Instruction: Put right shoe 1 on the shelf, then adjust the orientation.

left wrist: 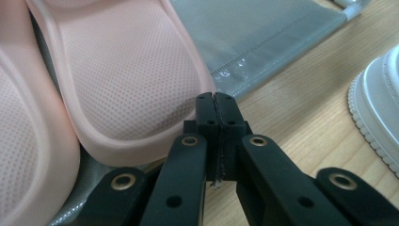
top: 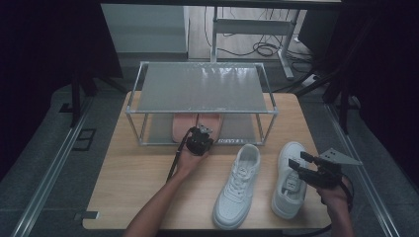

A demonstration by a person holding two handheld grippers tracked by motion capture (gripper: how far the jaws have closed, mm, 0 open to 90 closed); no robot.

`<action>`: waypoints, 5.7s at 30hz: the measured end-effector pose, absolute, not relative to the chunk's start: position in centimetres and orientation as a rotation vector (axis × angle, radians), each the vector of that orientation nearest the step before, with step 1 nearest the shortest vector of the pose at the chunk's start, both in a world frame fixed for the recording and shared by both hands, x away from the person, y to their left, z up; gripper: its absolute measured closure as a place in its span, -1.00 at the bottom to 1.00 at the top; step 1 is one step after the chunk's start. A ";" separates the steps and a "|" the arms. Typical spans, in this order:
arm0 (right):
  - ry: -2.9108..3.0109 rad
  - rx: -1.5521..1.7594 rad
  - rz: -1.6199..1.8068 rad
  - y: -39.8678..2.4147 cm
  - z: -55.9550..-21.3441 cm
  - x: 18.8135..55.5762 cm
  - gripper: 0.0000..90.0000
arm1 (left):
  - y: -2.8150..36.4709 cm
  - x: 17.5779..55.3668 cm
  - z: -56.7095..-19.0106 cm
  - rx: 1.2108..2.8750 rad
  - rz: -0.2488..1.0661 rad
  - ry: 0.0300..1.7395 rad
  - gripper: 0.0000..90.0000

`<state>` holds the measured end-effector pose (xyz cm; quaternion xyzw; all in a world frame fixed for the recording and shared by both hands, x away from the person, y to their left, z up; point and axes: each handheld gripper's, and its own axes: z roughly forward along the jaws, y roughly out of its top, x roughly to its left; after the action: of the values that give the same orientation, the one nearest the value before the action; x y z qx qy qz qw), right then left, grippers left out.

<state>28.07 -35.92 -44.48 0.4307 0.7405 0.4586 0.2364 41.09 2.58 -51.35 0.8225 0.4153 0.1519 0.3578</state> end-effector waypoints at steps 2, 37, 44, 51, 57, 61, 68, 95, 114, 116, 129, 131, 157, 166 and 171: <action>2.030 1.178 1.257 -35.9 -44.4 28.0 -0.08 | 2.6 41.2 -51.4 2.119 0.389 1.075 1.00; 1.998 1.196 1.273 -36.0 -44.4 28.0 -0.09 | 7.7 35.9 -50.4 2.071 0.424 1.065 0.96; 2.000 1.191 1.271 -35.8 -44.4 28.0 -0.09 | 10.1 33.3 -50.2 2.062 0.410 1.070 0.94; 2.011 1.185 1.268 -35.6 -44.5 28.0 -0.09 | 12.4 30.1 -50.6 2.043 0.394 1.075 0.88; 2.022 1.172 1.273 -35.3 -44.5 28.0 -0.09 | 14.0 28.7 -50.5 2.035 0.411 1.094 0.60; 2.038 1.155 1.271 -35.0 -44.4 27.9 -0.09 | 14.9 28.4 -50.4 2.033 0.418 1.129 0.34; 2.051 1.136 1.308 -34.6 -44.0 27.7 -0.10 | 16.0 28.3 -50.9 2.053 0.396 1.164 0.07; 2.333 0.930 1.302 -29.6 -42.3 25.4 0.63 | 17.1 28.3 -50.1 2.026 0.342 1.149 -0.03; 2.534 0.778 1.178 -25.4 -43.3 22.9 1.00 | 17.2 28.1 -50.0 2.023 0.335 1.147 -0.01; 2.553 0.765 1.172 -25.1 -43.5 22.5 1.00 | 17.2 28.1 -50.0 2.024 0.320 1.139 0.01; 2.676 0.721 1.056 -22.5 -46.1 20.8 1.00 | 17.4 28.0 -49.6 2.014 0.313 1.134 0.04; 2.684 0.728 1.034 -22.5 -46.7 20.7 1.00 | 17.4 28.0 -49.7 2.015 0.310 1.134 0.04; 2.695 0.722 1.000 -20.6 -48.2 21.5 1.00 | 17.1 28.0 -49.9 2.025 0.294 1.132 0.04; 2.714 0.697 1.027 -18.9 -48.3 22.7 1.00 | 17.2 28.0 -49.9 2.021 0.292 1.134 0.04; 2.722 0.672 1.031 -17.5 -48.4 23.7 1.00 | 17.2 28.0 -49.9 2.014 0.291 1.140 0.04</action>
<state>23.69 -17.53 -48.36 0.2243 0.9086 0.3440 0.0770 28.04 17.23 -49.94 0.7938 0.4492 0.1149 0.3935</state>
